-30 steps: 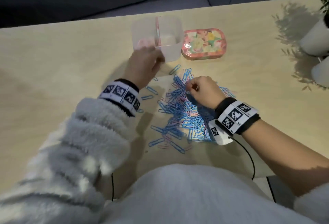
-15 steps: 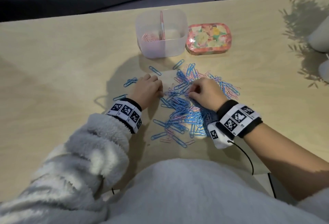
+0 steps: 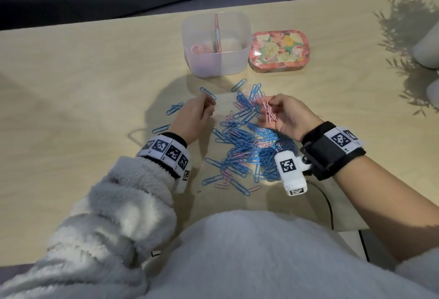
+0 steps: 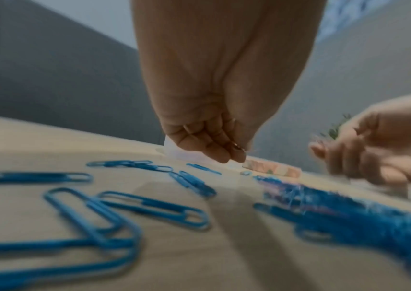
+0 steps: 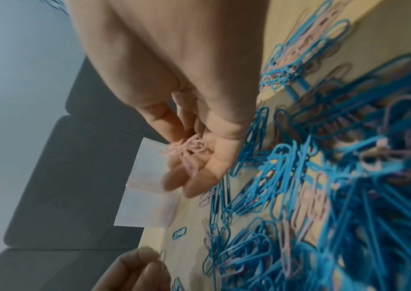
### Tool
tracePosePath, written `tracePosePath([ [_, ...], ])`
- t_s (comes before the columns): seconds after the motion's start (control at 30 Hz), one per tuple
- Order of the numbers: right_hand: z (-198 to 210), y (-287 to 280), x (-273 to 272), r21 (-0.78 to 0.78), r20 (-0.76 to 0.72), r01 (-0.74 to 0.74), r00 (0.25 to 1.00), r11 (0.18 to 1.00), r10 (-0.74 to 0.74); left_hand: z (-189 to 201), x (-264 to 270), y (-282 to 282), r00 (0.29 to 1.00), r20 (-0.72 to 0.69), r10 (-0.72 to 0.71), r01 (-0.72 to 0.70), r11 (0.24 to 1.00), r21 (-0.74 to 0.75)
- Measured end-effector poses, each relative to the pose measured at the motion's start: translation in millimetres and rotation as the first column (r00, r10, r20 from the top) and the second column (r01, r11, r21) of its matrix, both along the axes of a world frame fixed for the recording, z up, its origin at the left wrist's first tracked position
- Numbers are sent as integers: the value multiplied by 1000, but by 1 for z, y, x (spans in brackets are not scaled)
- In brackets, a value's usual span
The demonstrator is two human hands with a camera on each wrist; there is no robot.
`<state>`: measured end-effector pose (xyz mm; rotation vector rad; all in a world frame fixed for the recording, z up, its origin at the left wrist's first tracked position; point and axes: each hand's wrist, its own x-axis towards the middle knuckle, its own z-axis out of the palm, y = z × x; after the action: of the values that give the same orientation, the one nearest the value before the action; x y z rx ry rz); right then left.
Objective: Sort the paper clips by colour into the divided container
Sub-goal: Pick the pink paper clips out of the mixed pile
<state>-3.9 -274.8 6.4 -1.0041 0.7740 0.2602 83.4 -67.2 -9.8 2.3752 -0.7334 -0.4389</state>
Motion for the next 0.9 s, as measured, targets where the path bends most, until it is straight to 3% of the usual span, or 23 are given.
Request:
tracePosePath([
  [0.03,1,1,1,18,-23,-15,1000,1000,16,1,1,-4,993,-101,56,-61,997,-46],
  [0.1,1,3,5,-103,-56,-84,995,991,78,2,0,-16,942,-310,132,-167,982,-89],
  [0.17,-5,8,10,-383,-56,-169,986,908,159,3,-3,-27,881,-442,170,-233,968,-91],
  [0.2,-8,11,12,-534,-37,-200,976,821,214,4,-5,-31,874,-455,168,-228,970,-80],
  [0.27,-13,16,20,-779,-52,-235,948,581,314,2,-9,-37,912,-395,111,-140,989,-44],
  [0.33,-16,19,30,-891,-133,-268,926,367,352,-1,-11,-39,953,-298,58,-59,998,5],
  [0.53,-16,31,44,-923,-272,-371,812,97,517,-6,-14,-28,995,-98,-11,19,996,83],
  [0.63,-17,30,43,-927,-313,-374,810,26,496,-9,-17,-16,996,-70,-61,73,983,171],
  [0.73,-17,25,38,-930,-323,-369,823,7,468,-8,-15,3,992,-123,-42,65,979,191],
  [0.83,-18,20,33,-935,-297,-351,839,37,455,-3,-13,16,985,-171,-31,65,978,200],
  [0.9,-19,19,31,-942,-241,-314,876,116,417,1,-9,16,992,-124,-16,39,981,189],
])
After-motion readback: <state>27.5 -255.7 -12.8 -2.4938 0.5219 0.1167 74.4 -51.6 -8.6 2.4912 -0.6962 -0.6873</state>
